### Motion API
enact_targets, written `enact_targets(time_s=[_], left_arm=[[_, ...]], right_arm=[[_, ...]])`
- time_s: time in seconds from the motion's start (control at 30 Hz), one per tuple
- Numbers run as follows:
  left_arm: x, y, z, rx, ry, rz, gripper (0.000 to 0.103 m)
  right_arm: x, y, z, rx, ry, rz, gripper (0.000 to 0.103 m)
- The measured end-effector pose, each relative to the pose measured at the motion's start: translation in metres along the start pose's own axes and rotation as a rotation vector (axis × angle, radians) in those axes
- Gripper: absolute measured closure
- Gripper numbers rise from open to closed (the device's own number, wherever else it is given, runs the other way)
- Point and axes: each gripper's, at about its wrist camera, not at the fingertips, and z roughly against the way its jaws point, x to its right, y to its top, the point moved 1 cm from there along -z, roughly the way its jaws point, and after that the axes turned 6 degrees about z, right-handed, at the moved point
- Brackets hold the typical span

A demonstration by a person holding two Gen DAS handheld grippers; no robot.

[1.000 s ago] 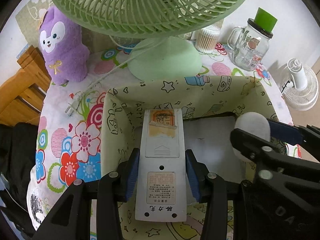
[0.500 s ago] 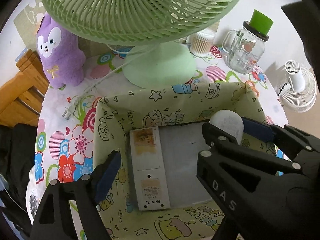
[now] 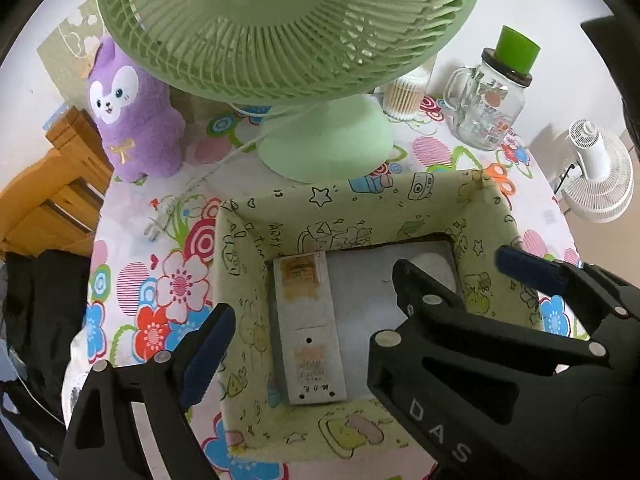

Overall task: Organize rigid objects
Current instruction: 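Open the left tool releasing the device while the right tool releases the round case in the box, then lift both tools out of the green box back toward the remaining items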

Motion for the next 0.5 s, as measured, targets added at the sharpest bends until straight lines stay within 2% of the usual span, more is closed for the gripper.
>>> enact_targets(time_s=[0.13,0.5], left_arm=[[0.001,-0.002,0.011,0.014,-0.003,-0.007,0.007],[0.001,-0.015,0.032,0.029,-0.009,-0.015,0.004]], right_arm=[[0.002,-0.005,0.014,0.020,-0.009,-0.005,0.017],[0.003,-0.019,0.039,0.039,-0.017,-0.009,0.015]])
